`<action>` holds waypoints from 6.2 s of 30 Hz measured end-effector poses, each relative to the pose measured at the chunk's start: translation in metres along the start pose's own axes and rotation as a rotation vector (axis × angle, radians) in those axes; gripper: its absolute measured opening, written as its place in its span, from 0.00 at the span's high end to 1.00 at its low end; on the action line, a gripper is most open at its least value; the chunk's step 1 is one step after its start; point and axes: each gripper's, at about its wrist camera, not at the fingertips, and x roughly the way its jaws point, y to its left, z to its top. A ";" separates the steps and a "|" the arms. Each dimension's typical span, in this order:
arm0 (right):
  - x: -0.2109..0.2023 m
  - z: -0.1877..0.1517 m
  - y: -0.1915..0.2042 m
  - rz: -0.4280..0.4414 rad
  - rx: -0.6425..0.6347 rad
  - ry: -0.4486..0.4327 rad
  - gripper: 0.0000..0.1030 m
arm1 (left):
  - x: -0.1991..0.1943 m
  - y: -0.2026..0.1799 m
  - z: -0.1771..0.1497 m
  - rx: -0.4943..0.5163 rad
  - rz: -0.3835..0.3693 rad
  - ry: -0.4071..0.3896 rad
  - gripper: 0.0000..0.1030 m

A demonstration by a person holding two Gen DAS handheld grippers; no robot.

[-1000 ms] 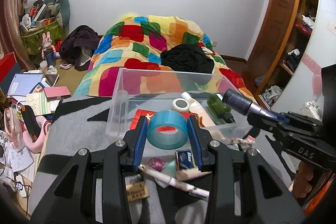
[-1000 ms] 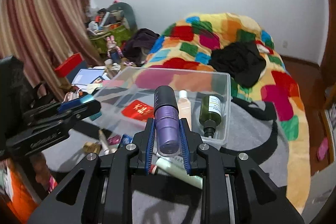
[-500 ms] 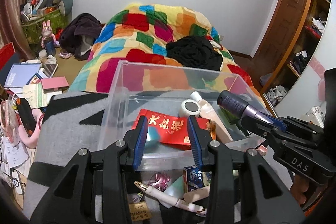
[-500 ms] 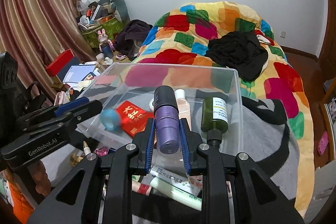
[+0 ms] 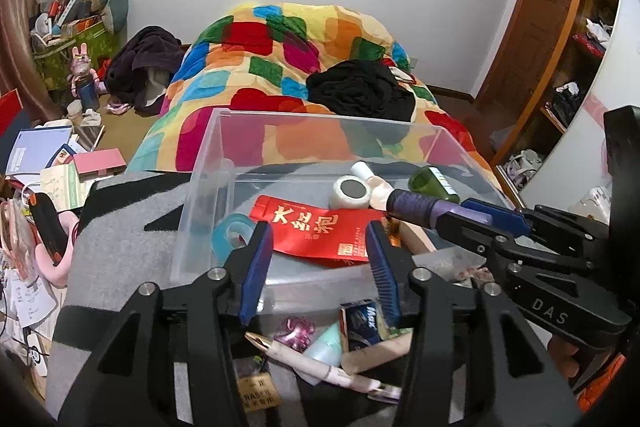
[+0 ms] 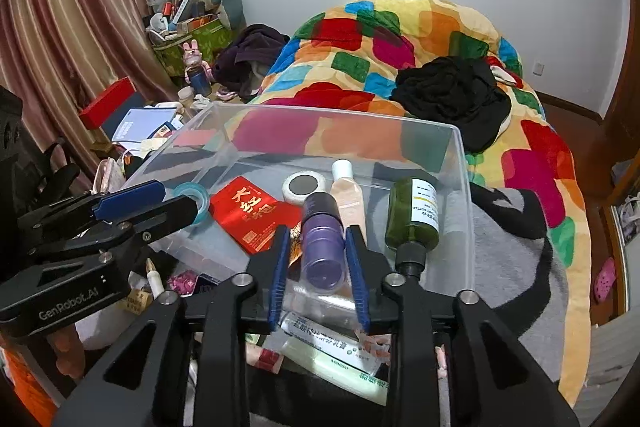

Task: Organize objects
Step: 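Place the blue tape and purple cylinder into the clear box and release, then grasp the beige eraser with the left tool while the right tool grasps the pale green tube, then lower the eraser and pale green tube into the clear box and open both tools, then grasp the white pen with the left tool while the right tool grasps the cream lotion tube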

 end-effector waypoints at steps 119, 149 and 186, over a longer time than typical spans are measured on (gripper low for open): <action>0.007 0.016 -0.006 0.051 -0.033 0.014 0.86 | 0.003 0.010 0.013 -0.002 0.005 0.002 0.59; -0.032 -0.035 0.023 0.135 -0.179 0.023 0.73 | -0.034 0.010 -0.047 0.030 -0.026 0.046 0.49; -0.033 -0.108 0.010 0.116 -0.209 0.118 0.87 | -0.009 -0.001 -0.092 -0.117 -0.114 0.152 0.73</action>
